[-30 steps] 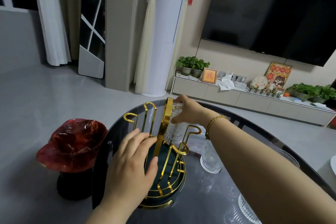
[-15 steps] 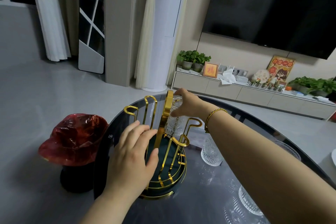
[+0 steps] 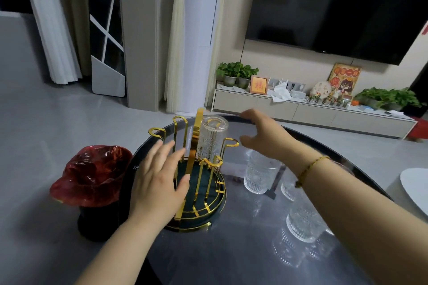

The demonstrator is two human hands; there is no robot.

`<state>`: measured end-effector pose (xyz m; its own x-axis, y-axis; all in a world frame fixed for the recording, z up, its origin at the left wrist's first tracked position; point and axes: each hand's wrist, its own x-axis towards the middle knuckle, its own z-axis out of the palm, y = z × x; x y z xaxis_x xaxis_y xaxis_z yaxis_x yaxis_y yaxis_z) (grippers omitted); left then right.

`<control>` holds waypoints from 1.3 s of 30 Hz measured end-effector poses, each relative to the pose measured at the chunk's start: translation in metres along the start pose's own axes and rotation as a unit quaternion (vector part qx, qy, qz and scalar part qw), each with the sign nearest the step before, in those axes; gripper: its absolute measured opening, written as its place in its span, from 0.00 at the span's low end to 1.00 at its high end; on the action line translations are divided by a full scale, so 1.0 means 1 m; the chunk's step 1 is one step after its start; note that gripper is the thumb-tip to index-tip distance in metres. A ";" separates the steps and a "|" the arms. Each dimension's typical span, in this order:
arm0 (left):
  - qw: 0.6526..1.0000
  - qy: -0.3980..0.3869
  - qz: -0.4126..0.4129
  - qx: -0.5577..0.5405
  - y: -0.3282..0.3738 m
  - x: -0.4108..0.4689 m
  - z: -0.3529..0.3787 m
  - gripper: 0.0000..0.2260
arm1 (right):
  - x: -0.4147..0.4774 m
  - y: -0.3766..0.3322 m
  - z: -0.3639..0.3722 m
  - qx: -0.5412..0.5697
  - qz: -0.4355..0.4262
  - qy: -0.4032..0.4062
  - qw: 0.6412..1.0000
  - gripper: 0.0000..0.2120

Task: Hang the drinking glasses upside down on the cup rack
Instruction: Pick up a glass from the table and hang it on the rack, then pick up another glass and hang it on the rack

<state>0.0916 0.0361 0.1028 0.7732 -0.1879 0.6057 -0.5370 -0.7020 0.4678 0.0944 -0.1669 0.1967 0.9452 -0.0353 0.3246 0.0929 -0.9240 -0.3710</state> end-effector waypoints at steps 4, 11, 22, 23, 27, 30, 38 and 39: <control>1.000 0.019 0.003 0.021 0.010 -0.017 -0.003 0.21 | -0.070 0.028 -0.002 0.059 0.054 0.072 0.994 0.19; 0.988 -0.129 0.090 -0.014 0.038 -0.089 0.034 0.22 | -0.168 0.069 0.035 0.134 0.191 0.242 0.942 0.12; 0.960 -0.273 0.043 0.043 0.026 -0.109 0.075 0.19 | -0.200 0.081 0.074 0.178 0.211 0.365 0.889 0.22; 0.959 -0.277 0.043 0.046 0.026 -0.109 0.076 0.19 | -0.201 0.084 0.080 0.199 0.240 0.349 0.884 0.25; 0.957 -0.280 0.039 0.057 0.025 -0.109 0.077 0.19 | -0.194 0.099 0.095 0.258 0.336 0.241 0.873 0.41; 0.957 -0.281 0.037 0.057 0.026 -0.109 0.077 0.19 | -0.179 0.109 0.096 0.279 0.363 0.221 0.861 0.46; 0.958 -0.278 0.036 0.055 0.026 -0.108 0.077 0.19 | -0.157 0.116 0.104 0.287 0.420 0.278 0.815 0.39; 0.958 -0.278 0.034 0.054 0.026 -0.109 0.077 0.19 | -0.157 0.117 0.105 0.284 0.422 0.280 0.814 0.39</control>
<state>0.0199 -0.0146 -0.0004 0.8136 -0.5521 0.1823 -0.5784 -0.7362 0.3514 -0.0101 -0.2295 0.0113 0.4713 -0.8814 0.0333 -0.2353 -0.1620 -0.9583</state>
